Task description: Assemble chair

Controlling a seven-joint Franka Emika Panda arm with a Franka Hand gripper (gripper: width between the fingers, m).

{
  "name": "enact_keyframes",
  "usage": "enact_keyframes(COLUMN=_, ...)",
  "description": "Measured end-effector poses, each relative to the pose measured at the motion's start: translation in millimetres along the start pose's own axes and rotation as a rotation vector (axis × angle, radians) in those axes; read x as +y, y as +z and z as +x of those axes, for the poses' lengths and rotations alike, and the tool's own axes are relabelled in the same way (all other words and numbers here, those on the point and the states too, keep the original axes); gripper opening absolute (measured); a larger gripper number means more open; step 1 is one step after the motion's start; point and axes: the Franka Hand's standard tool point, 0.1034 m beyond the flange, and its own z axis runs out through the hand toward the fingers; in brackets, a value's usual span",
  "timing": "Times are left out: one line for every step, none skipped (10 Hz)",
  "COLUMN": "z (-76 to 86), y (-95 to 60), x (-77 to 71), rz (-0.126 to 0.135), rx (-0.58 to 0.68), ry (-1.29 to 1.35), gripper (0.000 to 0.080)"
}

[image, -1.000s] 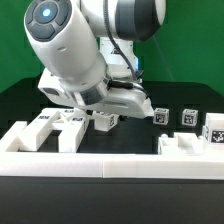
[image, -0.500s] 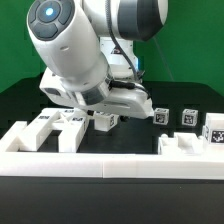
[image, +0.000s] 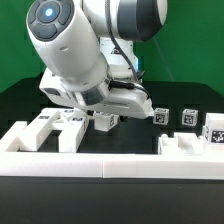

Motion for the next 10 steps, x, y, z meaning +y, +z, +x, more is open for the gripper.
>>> enact_keyframes(z=0.0, y=0.1, x=0.0, rz=0.0, rx=0.0, ry=0.0, gripper=0.0649)
enact_keyframes(z=0.5, y=1.5, x=0.3, rz=-0.001, rx=0.0, ry=0.001, gripper=0.0618)
enact_keyframes(z=1.9, y=3.7, x=1.1, rz=-0.002, rx=0.0, ry=0.003, gripper=0.0618)
enact_keyframes(z=2.5, y=5.3, x=1.7, rz=-0.003, rx=-0.002, ry=0.003, gripper=0.0438)
enact_keyframes(z=2.8, y=7.8, x=2.6, rz=-0.004, rx=-0.008, ry=0.003, gripper=0.029)
enact_keyframes(z=2.9, y=7.9, x=3.4, rz=-0.003, rx=-0.009, ry=-0.002, gripper=0.029)
enact_keyframes(z=2.8, y=7.9, x=3.7, rz=-0.003, rx=-0.01, ry=-0.003, gripper=0.029)
enact_keyframes(z=2.9, y=7.6, x=4.6, rz=-0.001, rx=-0.01, ry=-0.004, gripper=0.029)
enact_keyframes(z=3.4, y=6.6, x=5.9, rz=0.0, rx=-0.008, ry=-0.002, gripper=0.029)
enact_keyframes(z=3.8, y=2.5, x=6.3, rz=0.003, rx=-0.003, ry=-0.001, gripper=0.029)
